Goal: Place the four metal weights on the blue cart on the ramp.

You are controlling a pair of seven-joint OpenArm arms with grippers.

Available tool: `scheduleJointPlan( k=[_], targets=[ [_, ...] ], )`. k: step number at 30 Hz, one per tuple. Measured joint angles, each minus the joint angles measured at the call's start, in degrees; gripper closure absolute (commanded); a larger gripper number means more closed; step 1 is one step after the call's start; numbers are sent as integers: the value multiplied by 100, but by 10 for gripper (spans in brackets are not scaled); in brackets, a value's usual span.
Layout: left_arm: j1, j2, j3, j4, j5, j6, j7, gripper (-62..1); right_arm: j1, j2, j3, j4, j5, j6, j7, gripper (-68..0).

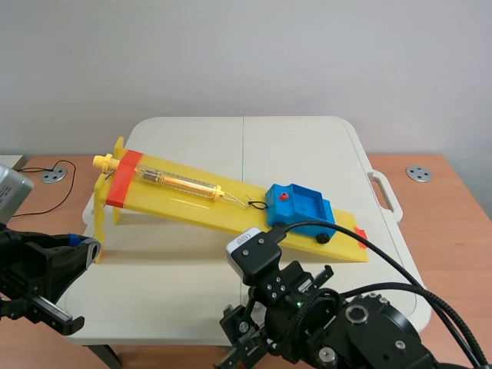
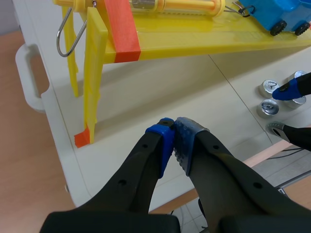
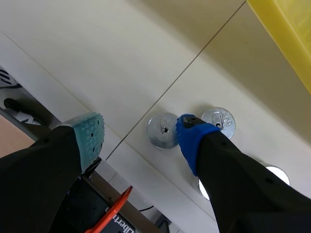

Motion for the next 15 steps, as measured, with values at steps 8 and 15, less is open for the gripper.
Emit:
scheduleJointPlan(
  k=[8, 15],
  targets=[
    [0, 0, 0, 0, 0, 0, 0, -29, 153, 0, -92, -214, -15, 0, 17, -329],
    [0, 0, 0, 0, 0, 0, 0, -29, 289, -2, -188, -400, -15, 0, 98, -307]
  ],
)
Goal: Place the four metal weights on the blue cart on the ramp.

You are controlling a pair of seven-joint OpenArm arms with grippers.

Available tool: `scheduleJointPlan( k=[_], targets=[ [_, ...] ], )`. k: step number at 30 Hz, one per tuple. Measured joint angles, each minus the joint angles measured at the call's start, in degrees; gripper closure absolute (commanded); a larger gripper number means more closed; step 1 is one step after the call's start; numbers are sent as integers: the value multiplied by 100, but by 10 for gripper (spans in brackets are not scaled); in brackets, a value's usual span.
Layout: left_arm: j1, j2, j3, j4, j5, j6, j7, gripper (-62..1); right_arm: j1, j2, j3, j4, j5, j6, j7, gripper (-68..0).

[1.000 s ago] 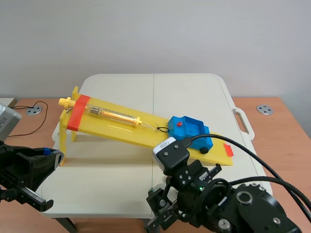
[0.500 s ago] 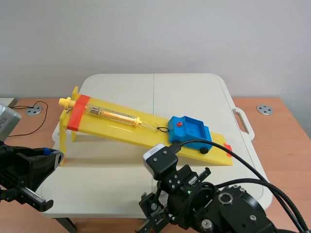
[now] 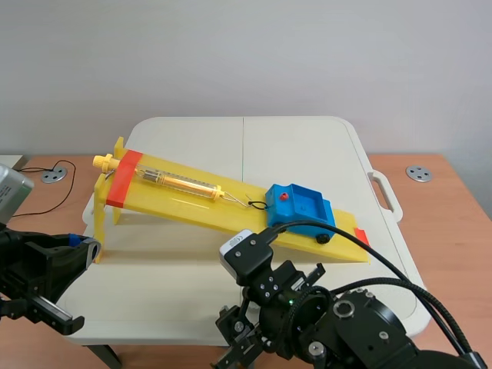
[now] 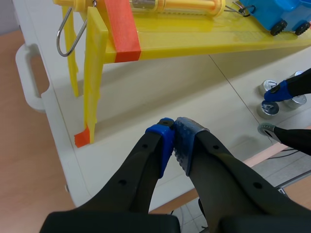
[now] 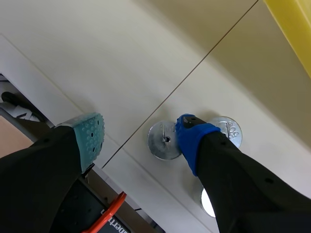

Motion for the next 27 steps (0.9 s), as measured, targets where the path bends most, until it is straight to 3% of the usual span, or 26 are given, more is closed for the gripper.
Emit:
scheduleJointPlan(
  k=[5, 20, 27],
  targets=[
    [0, 131, 0, 0, 0, -2, 2, -29, 0, 0, 2, -59, 2, -4, 92, -301],
    [0, 269, 0, 0, 0, 0, 7, -29, 0, 2, 2, -72, 2, -177, 149, -6],
    [0, 269, 0, 0, 0, 0, 7, -29, 0, 2, 2, -72, 2, -192, 155, -6]
  ],
)
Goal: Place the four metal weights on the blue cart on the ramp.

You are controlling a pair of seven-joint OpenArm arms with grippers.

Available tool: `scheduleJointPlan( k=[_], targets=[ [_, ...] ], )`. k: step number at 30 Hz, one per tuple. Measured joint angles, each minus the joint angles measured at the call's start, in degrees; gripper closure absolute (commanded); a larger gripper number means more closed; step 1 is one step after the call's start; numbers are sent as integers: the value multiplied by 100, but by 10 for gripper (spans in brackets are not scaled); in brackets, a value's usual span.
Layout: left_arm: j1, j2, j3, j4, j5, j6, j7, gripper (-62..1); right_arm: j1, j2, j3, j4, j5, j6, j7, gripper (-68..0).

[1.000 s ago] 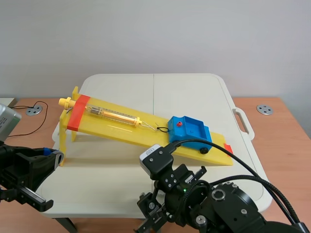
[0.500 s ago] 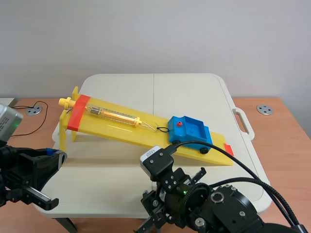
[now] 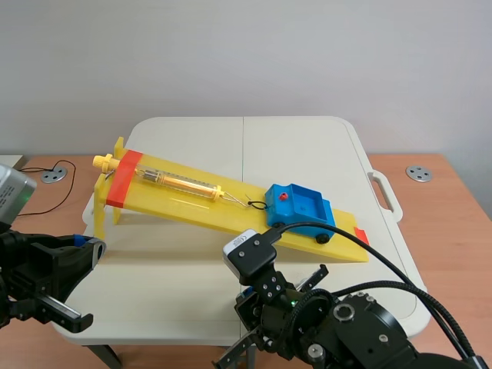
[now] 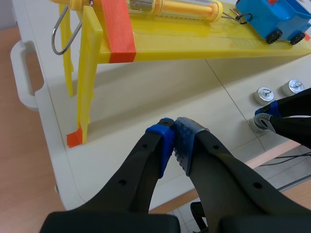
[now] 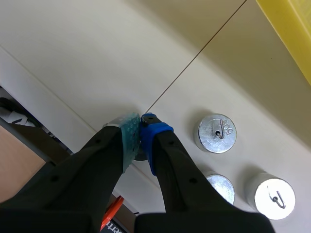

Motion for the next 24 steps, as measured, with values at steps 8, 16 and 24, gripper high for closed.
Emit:
scheduleJointPlan(
  k=[8, 16, 24],
  targets=[
    [0, 0, 0, 0, 0, 0, 2, -29, -192, 315, 28, 817, 81, 4, -398, -6],
    [0, 0, 0, 0, 0, 0, 0, -29, -855, 831, 490, 2559, 682, 2, -761, -6],
    [0, 0, 0, 0, 0, 0, 0, -29, -1655, 953, 1436, 3703, 1733, 4, -929, -6]
  ],
)
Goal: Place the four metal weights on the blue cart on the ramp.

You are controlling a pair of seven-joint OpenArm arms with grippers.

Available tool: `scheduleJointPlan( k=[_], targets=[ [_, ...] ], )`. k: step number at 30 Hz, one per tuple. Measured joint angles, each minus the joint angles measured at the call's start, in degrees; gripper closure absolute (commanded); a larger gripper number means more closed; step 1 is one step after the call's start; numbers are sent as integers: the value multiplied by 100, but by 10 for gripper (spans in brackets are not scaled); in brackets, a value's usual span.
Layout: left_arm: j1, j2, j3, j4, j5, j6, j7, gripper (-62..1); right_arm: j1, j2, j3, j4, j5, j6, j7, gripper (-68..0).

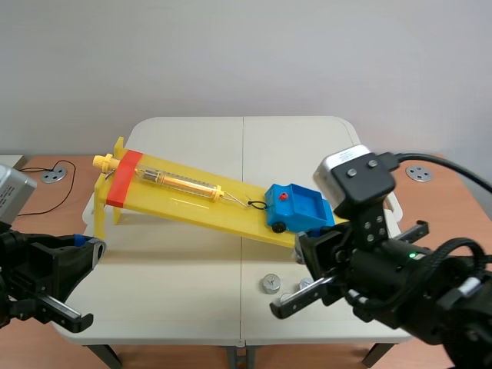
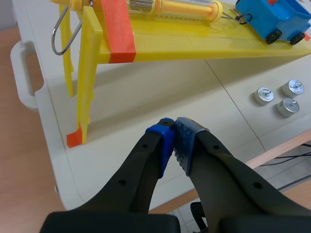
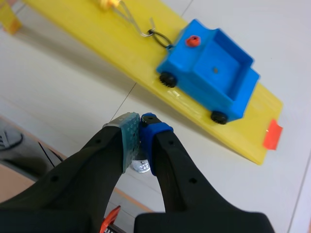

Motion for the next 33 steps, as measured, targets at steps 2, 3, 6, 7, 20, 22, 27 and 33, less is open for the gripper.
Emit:
scheduleJointPlan(
  k=[2, 3, 6, 7, 20, 22, 27, 33],
  targets=[
    [0, 0, 0, 0, 0, 0, 2, -29, -15, 0, 275, 146, 284, 0, -118, -6],
    [0, 0, 0, 0, 0, 0, 0, -29, -13, 0, 420, 190, 422, 0, -129, -6],
    [0, 0, 0, 0, 0, 0, 0, -29, -9, -42, 890, 232, 796, -2, -136, -6],
    [0, 0, 0, 0, 0, 0, 0, -29, 2, -101, 1060, 229, 898, -2, -170, -6],
    [0, 0, 0, 0, 0, 0, 48, -29, 1156, -669, 1788, -713, 1499, -20, -367, -6],
    [0, 0, 0, 0, 0, 0, 48, -29, 1368, -734, 1788, -1102, 1541, 79, -387, -6],
    [0, 0, 0, 0, 0, 0, 50, -29, 1775, -931, 1777, -1829, 1550, 243, -407, -6],
    [0, 0, 0, 0, 0, 0, 48, -29, 2175, -1113, 1744, -2288, 1547, 481, -428, -6]
  ],
)
